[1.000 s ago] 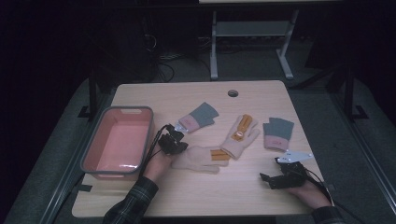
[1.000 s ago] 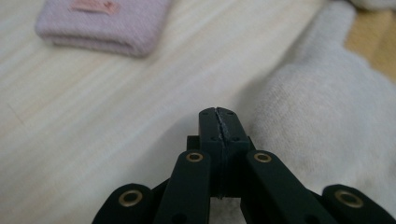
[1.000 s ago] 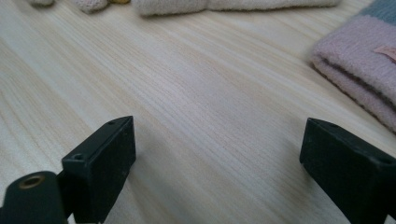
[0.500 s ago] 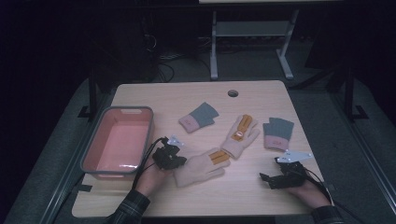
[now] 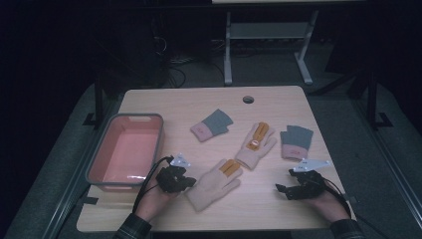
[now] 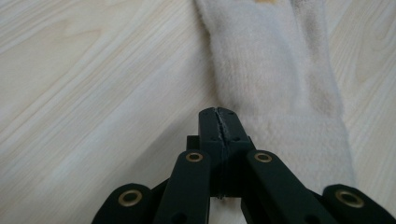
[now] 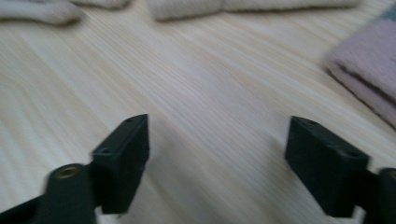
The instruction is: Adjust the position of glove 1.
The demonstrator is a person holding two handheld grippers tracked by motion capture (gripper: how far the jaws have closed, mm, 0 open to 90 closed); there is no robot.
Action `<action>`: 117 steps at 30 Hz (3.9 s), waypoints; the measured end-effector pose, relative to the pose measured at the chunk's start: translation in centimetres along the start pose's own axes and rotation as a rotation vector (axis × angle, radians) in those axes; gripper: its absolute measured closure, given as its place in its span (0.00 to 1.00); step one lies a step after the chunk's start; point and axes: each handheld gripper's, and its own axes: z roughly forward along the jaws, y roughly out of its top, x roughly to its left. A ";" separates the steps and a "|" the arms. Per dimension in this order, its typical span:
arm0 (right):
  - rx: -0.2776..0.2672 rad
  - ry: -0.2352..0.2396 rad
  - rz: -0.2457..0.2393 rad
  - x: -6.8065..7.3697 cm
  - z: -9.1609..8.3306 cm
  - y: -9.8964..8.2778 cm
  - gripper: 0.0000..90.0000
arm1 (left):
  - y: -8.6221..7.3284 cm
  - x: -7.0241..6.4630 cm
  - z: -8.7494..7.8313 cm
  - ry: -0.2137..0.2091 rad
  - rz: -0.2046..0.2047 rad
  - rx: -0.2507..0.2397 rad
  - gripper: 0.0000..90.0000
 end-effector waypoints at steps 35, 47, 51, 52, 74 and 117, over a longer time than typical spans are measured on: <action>0.014 0.300 -0.195 9.0 7.3 7.8 1.00 | -0.4 -0.6 0.3 -0.077 0.021 0.015 0.97; 0.021 0.267 -0.161 7.8 7.3 7.9 1.00 | 0.7 -3.0 1.8 -0.172 0.049 0.011 0.97; 0.016 0.261 -0.158 7.5 7.7 8.2 1.00 | 1.0 -3.4 2.1 -0.205 0.048 0.004 0.97; 0.017 0.257 -0.148 7.4 7.8 8.3 1.00 | 1.2 -3.7 2.3 -0.217 0.047 0.002 0.97; 0.017 0.195 -0.136 6.4 8.6 9.2 1.00 | 4.9 -8.3 7.1 -0.297 0.176 0.008 0.97; -0.045 0.120 -0.024 1.7 8.4 12.8 1.00 | -3.9 -0.8 1.1 0.028 0.187 -0.140 0.14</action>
